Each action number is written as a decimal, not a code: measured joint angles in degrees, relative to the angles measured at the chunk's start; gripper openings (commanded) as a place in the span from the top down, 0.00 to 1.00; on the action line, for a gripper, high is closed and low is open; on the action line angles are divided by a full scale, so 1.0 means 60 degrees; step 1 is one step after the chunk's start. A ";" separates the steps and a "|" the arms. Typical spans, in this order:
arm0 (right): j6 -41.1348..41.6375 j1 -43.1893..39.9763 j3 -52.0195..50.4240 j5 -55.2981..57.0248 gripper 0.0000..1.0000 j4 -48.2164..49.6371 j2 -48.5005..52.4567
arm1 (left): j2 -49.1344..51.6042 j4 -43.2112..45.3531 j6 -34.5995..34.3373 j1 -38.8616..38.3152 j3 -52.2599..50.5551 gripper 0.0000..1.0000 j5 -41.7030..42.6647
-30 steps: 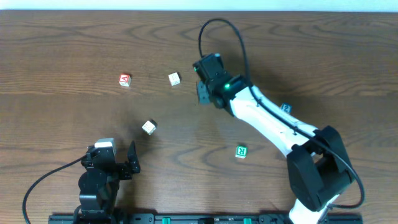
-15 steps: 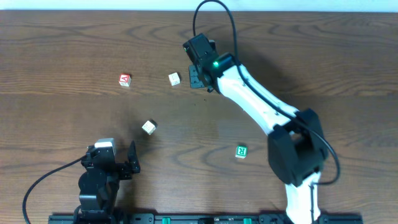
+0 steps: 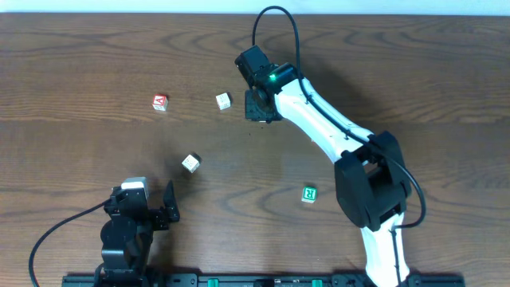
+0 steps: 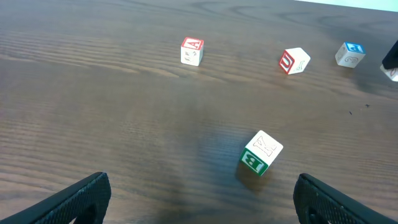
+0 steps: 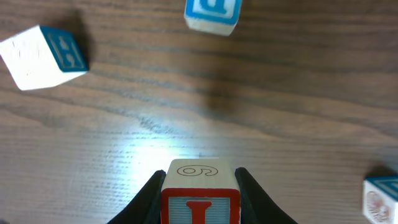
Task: Spell out Ai2
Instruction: 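Carry the red 'I' block forward to the center of the table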
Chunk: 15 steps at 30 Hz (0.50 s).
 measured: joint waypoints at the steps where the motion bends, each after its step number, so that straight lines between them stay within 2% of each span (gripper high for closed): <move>1: 0.0022 0.0000 0.0000 -0.0106 0.99 -0.0004 0.0051 | 0.0000 0.0000 0.0000 0.0000 0.0000 0.05 0.0004; 15: 0.0069 0.0000 0.0007 -0.0488 0.99 -0.0193 0.0754 | 0.0000 0.0000 0.0004 0.0000 0.0000 0.05 0.0004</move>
